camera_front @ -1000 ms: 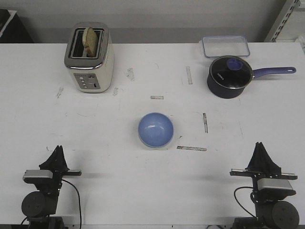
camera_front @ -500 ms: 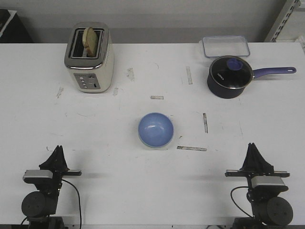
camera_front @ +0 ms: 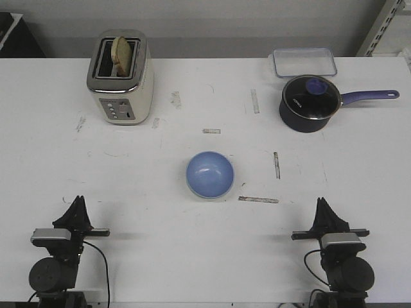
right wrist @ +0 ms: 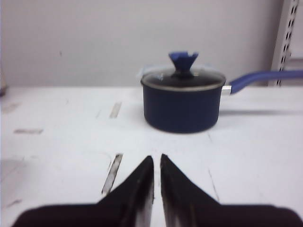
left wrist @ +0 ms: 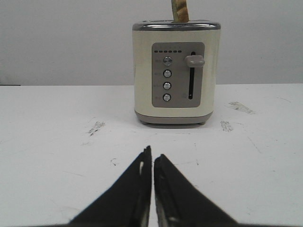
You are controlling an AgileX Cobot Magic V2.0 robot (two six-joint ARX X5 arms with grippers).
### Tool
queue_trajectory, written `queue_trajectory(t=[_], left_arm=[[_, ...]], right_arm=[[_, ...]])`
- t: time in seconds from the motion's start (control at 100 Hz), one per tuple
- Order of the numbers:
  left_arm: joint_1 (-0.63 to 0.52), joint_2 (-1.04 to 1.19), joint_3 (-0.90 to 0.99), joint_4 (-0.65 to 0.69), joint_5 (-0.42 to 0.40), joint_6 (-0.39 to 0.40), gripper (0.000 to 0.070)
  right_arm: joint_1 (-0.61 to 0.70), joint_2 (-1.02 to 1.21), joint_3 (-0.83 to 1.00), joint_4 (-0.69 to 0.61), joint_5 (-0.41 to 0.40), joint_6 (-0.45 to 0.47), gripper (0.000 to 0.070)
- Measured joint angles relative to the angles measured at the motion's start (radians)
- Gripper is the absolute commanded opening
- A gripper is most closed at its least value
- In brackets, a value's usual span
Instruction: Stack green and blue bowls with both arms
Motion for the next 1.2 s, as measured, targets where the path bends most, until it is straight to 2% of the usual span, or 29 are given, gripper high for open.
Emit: queue_trajectory(t=[0.05,1.2], left_arm=[[0.000,0.000,0.000,0.000,0.000,0.000,0.0001],[0.000,0.000,0.000,0.000,0.000,0.000,0.0001]], right_arm=[[0.000,0.000,-0.015,0.030,0.000,0.000,0.0014],[0.000,0.000,-0.022,0.030,0.000,0.000,0.0014]])
